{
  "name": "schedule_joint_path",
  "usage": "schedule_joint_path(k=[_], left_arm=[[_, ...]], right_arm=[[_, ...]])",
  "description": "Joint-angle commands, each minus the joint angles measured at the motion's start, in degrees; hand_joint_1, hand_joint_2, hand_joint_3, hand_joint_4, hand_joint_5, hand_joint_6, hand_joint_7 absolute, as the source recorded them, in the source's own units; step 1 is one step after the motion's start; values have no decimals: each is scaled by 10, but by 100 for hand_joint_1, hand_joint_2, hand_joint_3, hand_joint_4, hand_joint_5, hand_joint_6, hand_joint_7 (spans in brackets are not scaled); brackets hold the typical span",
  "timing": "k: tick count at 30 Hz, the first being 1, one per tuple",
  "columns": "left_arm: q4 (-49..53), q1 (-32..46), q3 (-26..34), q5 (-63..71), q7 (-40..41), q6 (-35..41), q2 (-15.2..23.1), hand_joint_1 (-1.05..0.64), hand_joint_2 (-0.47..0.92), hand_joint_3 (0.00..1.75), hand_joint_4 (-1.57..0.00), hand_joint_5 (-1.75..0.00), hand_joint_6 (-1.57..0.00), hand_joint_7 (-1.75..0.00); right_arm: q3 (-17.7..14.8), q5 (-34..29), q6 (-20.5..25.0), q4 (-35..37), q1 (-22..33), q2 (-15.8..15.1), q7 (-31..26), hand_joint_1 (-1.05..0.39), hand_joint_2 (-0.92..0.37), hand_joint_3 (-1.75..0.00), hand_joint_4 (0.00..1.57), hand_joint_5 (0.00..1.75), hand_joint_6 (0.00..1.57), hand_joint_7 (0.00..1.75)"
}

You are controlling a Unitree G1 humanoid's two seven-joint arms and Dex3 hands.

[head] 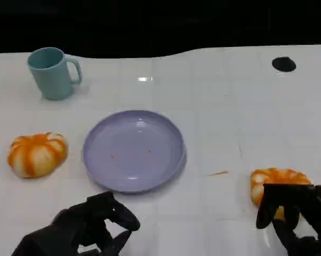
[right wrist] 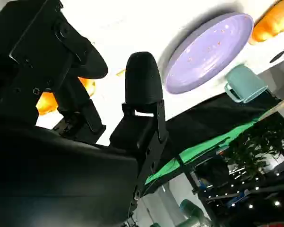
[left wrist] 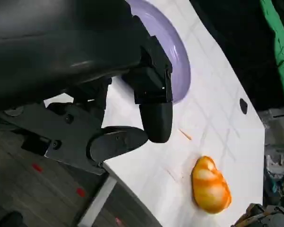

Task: Grasp the bread from the table and place it into the plate.

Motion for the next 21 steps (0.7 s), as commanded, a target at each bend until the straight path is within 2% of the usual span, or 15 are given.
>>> schedule_joint_path(k=[1, 21], left_arm=[[-1, -2, 2, 2, -2, 2, 5, -24, 81, 63, -64, -175, -64, -126], [5, -5, 2, 2, -3, -3, 5, -23, 83, 61, -64, -175, -63, -125]], right_arm=[[-1, 4, 0, -6, 0, -5, -1, 11, -13, -150, 92, 173, 92, 129], [1, 2, 1, -3, -2, -4, -4, 10, -13, -150, 93, 173, 94, 129]])
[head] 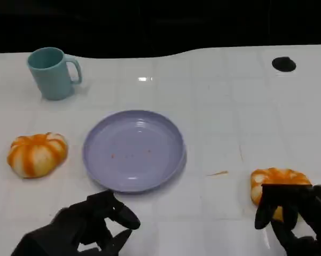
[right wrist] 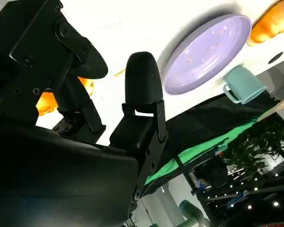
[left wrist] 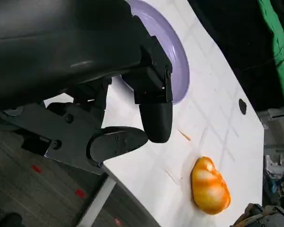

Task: Grasp the bread from the table and place it into the plate.

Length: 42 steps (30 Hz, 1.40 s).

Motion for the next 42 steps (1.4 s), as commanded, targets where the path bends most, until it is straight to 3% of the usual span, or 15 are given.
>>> schedule_joint_path(k=[1, 3, 7, 10, 17, 20, 22, 26, 30, 35, 42], left_arm=[[4, -1, 2, 2, -3, -4, 5, -23, 82, 61, -64, -175, -63, -125], [4, -1, 2, 1, -3, -3, 5, -23, 82, 61, -64, -175, -63, -125], [3, -1, 3, 0, -3, 0, 5, -23, 82, 61, -63, -175, -63, -124], [3, 0, 3, 1, -3, 0, 6, -23, 82, 61, -63, -175, -63, -124], [5, 0, 4, 0, -4, -2, 5, -24, 82, 61, -63, -175, -63, -124], [4, 0, 3, -1, -3, -1, 5, -23, 83, 61, -63, -175, -63, -124], [5, 0, 3, 1, -3, -2, 6, -23, 83, 61, -62, -175, -63, -124], [6, -2, 0, 2, -3, -3, 5, -24, 83, 60, -62, -175, -63, -124], [3, -2, -2, 5, -1, 2, 3, -24, 83, 60, -63, -175, -63, -125], [7, -5, -4, 3, -1, 3, 1, -25, 83, 61, -65, -175, -64, -125], [8, -5, -5, 5, 2, 2, -2, -27, 83, 60, -67, -175, -65, -124]], right_arm=[[-4, 3, 1, -2, -2, -4, -4, 11, -13, -150, 93, 173, 93, 128], [-5, 4, 7, -6, -1, -3, -2, 11, -13, -150, 92, 173, 92, 126], [-9, -4, 24, -22, -1, -3, -3, 11, -23, -132, 89, 167, 96, 96], [-13, -19, 45, -41, -1, -4, -4, 7, -26, -111, 86, 137, 98, 69], [-13, -116, 120, -112, 6, -26, 16, -10, -27, -92, 74, 109, 92, 36], [-11, -153, 145, -138, 7, -41, 38, -14, -35, -74, 69, 79, 88, 15], [-11, -175, 162, -157, 9, -51, 58, -17, -43, -56, 57, 61, 81, 5], [-11, -200, 200, -197, 11, -63, 108, -25, -55, -33, 34, 45, 61, 0], [-5, -241, 245, -239, 11, -66, 167, -30, -64, -13, 17, 42, 45, 0], [9, -278, 267, -243, -1, -66, 198, -35, -69, -5, 12, 43, 38, 0], [38, -310, 275, -184, -34, -74, 208, -39, -72, -2, 12, 43, 38, 0]])
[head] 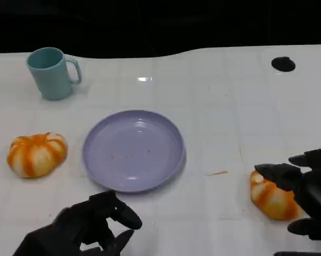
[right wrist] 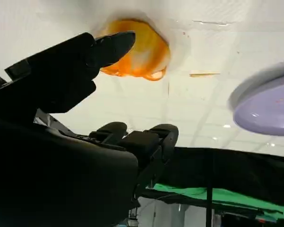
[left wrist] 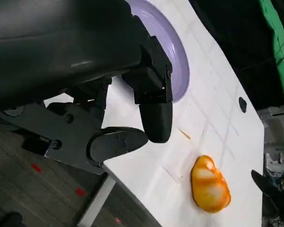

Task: Grasp the bread from the table and place it into the plate.

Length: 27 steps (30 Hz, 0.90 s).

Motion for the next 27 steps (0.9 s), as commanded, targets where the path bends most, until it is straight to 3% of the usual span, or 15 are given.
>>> schedule_joint_path(k=[1, 20, 27], left_arm=[[2, 1, -1, 3, 1, 0, 1, -27, 83, 60, -67, -175, -65, -124], [-11, 6, -2, 7, 1, 6, 3, -30, 84, 58, -65, -175, -65, -123], [-20, 8, -2, 6, 3, 14, 0, -30, 84, 57, -64, -175, -66, -124]], right_arm=[[16, -14, 6, 44, -22, -14, 3, -38, -72, -2, 12, 43, 38, 0], [84, 0, 40, 268, -135, -2, -44, -39, -90, -4, 31, 24, 47, 1], [96, 46, 56, 341, -175, 13, -54, -35, -92, -17, 40, 21, 54, 3]])
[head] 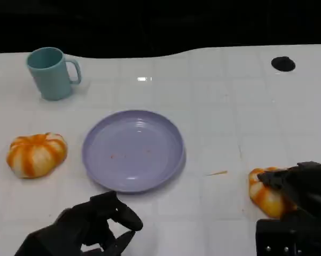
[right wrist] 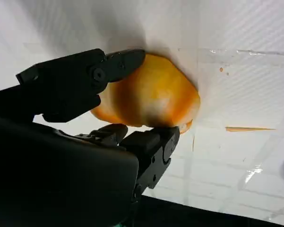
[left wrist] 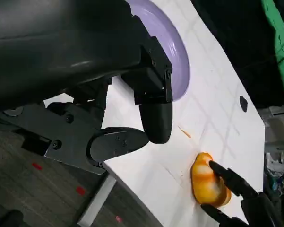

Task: Grasp the bread from the table and place it into the plate.

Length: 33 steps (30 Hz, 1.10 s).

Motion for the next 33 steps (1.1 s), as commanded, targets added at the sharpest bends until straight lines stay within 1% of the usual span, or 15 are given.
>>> schedule_joint_path(k=[1, 3, 6, 9, 11, 12, 13, 14, 15, 17, 20, 23, 25, 30, 33], left_arm=[[-13, 3, 0, 3, 2, 7, 2, -29, 84, 57, -64, -175, -66, -124], [-16, 4, -1, 1, 2, 11, 1, -29, 84, 57, -64, -175, -66, -124], [-20, 4, -1, -2, 2, 16, -1, -29, 84, 57, -63, -175, -65, -124], [-23, 3, -2, -1, 3, 19, -1, -28, 84, 57, -62, -175, -65, -125], [-25, 3, -2, -1, 3, 22, -2, -28, 84, 58, -64, -175, -65, -125], [-25, 2, -2, 0, 3, 22, -2, -28, 84, 58, -64, -175, -65, -125], [-26, 2, -2, -1, 3, 22, -2, -28, 84, 58, -64, -175, -65, -126], [-27, 2, -2, -2, 3, 25, -3, -27, 84, 58, -64, -175, -65, -126], [-28, 1, -2, -3, 3, 27, -4, -27, 84, 59, -64, -175, -65, -126], [-28, 1, -3, -2, 3, 27, -4, -27, 84, 59, -63, -175, -65, -126], [-28, 1, -4, -1, 3, 23, -5, -26, 83, 60, -64, -175, -64, -127], [-32, 2, -5, 4, 4, 27, -4, -25, 83, 60, -64, -175, -64, -127], [-32, 1, -5, 5, 4, 28, -4, -25, 83, 61, -64, -175, -64, -127], [-25, -1, -4, 2, 2, 24, -5, -24, 83, 61, -63, -175, -63, -127], [-24, -1, -4, 3, 3, 23, -5, -23, 83, 62, -64, -175, -63, -128]], right_arm=[[1, 31, 17, 45, -21, 7, -5, -35, -92, -20, 45, 19, 58, 3], [-3, 48, 14, 57, -25, 11, -22, -34, -92, -23, 51, 18, 63, 4], [-12, 71, -13, 82, -27, 19, -99, -28, -92, -15, 81, 25, 86, 8], [-11, 77, -37, 108, -33, 19, -169, -21, -92, -7, 87, 89, 115, 7], [-8, 77, -48, 121, -39, 17, -202, -16, -92, -5, 83, 145, 130, 11], [-7, 78, -58, 128, -41, 15, -220, -14, -92, -5, 81, 157, 132, 13], [-6, 80, -72, 138, -44, 14, -240, -11, -91, -6, 84, 167, 127, 41], [-4, 81, -83, 148, -49, 13, -256, -9, -90, -8, 88, 171, 107, 93], [-3, 82, -91, 156, -52, 12, -267, -9, -89, -11, 90, 173, 93, 124], [-1, 83, -101, 169, -59, 11, -282, -9, -87, -14, 90, 174, 81, 149], [-1, 85, -113, 180, -67, 10, -295, -10, -83, -20, 90, 175, 81, 146], [1, 84, -121, 187, -73, 10, -307, -10, -52, -79, 89, 175, 88, 130], [-1, 89, -125, 189, -76, 12, -308, -10, -45, -95, 89, 175, 89, 128], [-4, 105, -138, 193, -80, 16, -318, -9, -39, -109, 90, 175, 84, 142], [-5, 113, -151, 186, -79, 17, -327, -7, -36, -112, 92, 175, 89, 131]])
